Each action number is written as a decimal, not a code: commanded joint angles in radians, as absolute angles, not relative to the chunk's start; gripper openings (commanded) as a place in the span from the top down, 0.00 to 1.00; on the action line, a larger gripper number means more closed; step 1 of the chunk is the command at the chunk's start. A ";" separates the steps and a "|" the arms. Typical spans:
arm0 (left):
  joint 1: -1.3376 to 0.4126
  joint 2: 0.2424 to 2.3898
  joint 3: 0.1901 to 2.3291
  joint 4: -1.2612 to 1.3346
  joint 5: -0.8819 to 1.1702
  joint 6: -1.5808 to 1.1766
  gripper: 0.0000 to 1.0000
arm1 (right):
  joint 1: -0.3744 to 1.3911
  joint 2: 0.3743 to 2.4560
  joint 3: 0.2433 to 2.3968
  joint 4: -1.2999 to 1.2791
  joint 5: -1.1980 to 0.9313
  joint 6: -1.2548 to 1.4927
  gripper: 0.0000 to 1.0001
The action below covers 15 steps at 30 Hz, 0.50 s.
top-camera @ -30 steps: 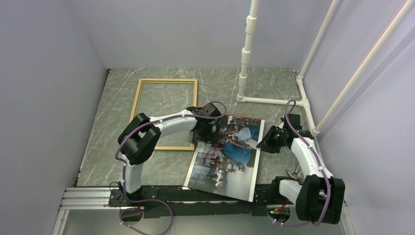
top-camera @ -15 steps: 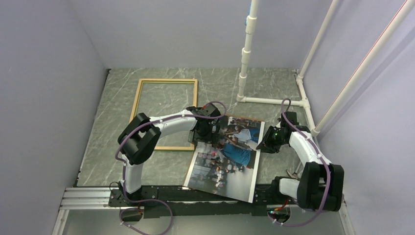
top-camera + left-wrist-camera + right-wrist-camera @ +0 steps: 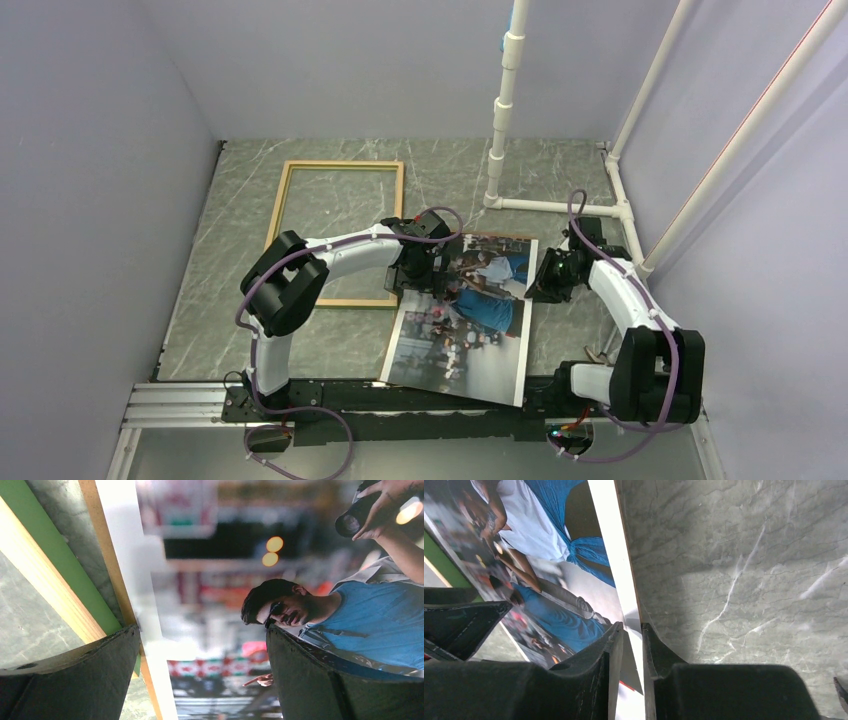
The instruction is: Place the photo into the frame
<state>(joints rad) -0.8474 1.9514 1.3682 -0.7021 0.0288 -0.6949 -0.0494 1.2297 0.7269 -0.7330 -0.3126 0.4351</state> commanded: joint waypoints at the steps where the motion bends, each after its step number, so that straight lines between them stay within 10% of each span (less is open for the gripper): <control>1: -0.863 2.036 1.328 -0.554 0.117 -0.712 0.01 | -0.006 1.246 0.774 -0.742 -0.313 0.435 0.78; 15: -0.863 1.988 1.311 -0.501 0.125 -0.727 0.00 | 0.059 1.440 0.864 -0.650 -0.191 0.456 0.74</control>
<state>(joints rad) -0.8474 1.9453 1.3613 -0.6933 0.0296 -0.6968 0.0452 1.4235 0.7544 -0.7010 -0.1795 0.4347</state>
